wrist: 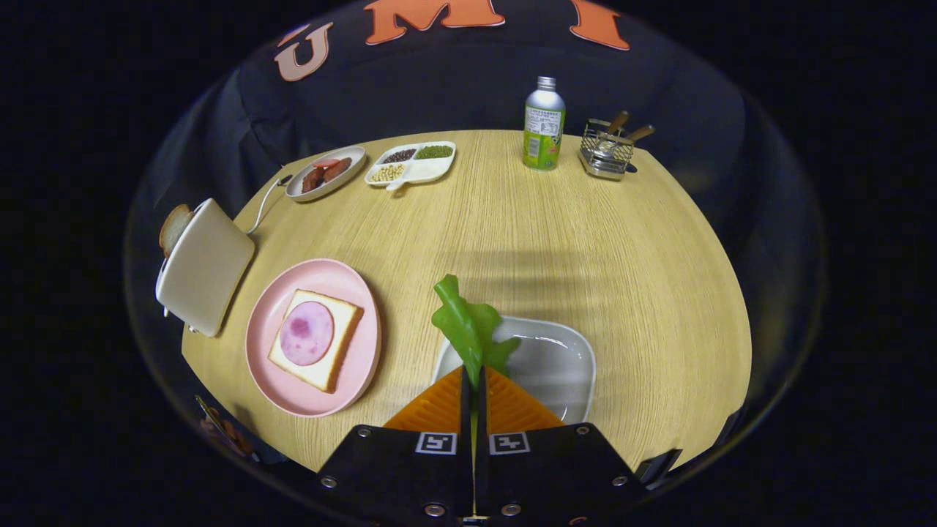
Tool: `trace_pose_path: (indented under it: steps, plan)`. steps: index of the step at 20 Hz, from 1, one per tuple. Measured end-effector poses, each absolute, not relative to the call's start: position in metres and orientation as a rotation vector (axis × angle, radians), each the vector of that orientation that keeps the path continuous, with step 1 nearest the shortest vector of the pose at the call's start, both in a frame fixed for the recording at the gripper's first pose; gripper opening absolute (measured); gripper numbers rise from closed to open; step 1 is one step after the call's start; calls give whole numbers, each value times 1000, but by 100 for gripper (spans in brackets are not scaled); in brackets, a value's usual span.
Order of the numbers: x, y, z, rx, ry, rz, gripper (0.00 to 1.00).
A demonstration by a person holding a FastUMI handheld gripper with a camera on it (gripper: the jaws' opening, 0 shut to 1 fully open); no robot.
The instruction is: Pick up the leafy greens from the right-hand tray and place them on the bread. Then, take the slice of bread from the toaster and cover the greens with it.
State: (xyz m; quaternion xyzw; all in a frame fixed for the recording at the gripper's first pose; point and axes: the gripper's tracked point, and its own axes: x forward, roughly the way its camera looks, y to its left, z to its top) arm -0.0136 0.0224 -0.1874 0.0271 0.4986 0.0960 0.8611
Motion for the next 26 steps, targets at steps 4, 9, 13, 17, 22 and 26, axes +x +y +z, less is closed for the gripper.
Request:
trace_pose_path:
  steps: [4,9,13,17,22,26]
  plan:
    - [-9,33,-164,47,1002,220,2]
    - [-3,59,-138,35,949,264,2]
    - [2,83,-122,12,910,311,2]
    - [7,108,-110,-5,879,361,2]
    - [8,140,-112,-28,883,425,2]
    - [6,163,-124,-55,897,466,2]
